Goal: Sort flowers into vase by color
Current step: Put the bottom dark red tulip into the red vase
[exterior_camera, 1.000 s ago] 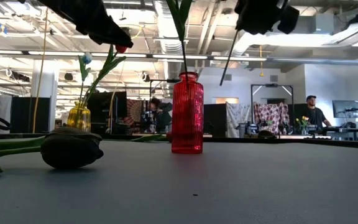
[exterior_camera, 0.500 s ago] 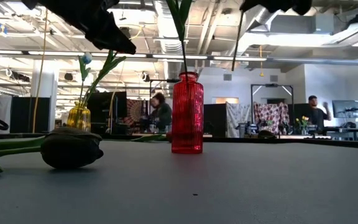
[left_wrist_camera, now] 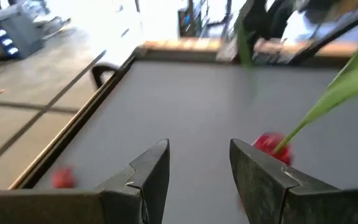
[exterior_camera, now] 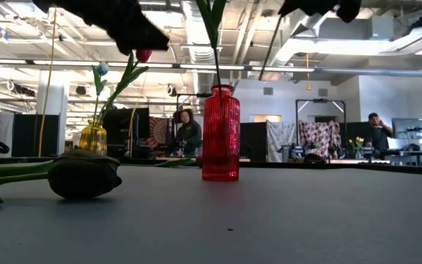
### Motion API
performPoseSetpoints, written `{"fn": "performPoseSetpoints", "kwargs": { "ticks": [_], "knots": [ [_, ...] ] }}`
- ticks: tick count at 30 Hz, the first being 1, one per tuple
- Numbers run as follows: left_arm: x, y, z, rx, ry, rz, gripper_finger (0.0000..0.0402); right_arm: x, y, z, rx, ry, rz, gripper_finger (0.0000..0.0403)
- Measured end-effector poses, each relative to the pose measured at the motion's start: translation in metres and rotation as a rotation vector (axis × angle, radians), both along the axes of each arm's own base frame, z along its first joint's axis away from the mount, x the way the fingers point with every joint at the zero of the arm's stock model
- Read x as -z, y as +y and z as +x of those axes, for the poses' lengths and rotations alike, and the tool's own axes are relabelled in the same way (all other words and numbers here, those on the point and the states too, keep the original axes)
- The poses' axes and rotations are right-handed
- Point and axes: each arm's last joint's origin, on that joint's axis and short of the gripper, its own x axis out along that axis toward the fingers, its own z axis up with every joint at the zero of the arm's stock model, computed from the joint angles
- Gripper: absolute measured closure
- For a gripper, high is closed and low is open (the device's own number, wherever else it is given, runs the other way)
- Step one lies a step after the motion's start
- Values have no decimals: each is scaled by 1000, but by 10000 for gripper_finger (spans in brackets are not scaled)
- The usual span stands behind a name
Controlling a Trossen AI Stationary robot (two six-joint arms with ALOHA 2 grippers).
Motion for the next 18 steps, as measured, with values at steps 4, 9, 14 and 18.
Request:
{"fn": "performPoseSetpoints", "kwargs": {
  "ticks": [4,9,14,18],
  "knots": [
    [-8,1,9,71,-130,-71,244,1,-6,4,21,26,11,383],
    [-16,22,23,175,-221,-176,244,1,-26,8,86,43,9,383],
    [-18,47,41,173,-233,-199,244,1,-44,10,141,55,7,383],
    [-23,58,59,226,-251,-188,244,1,-58,13,184,88,12,384]
  ]
}}
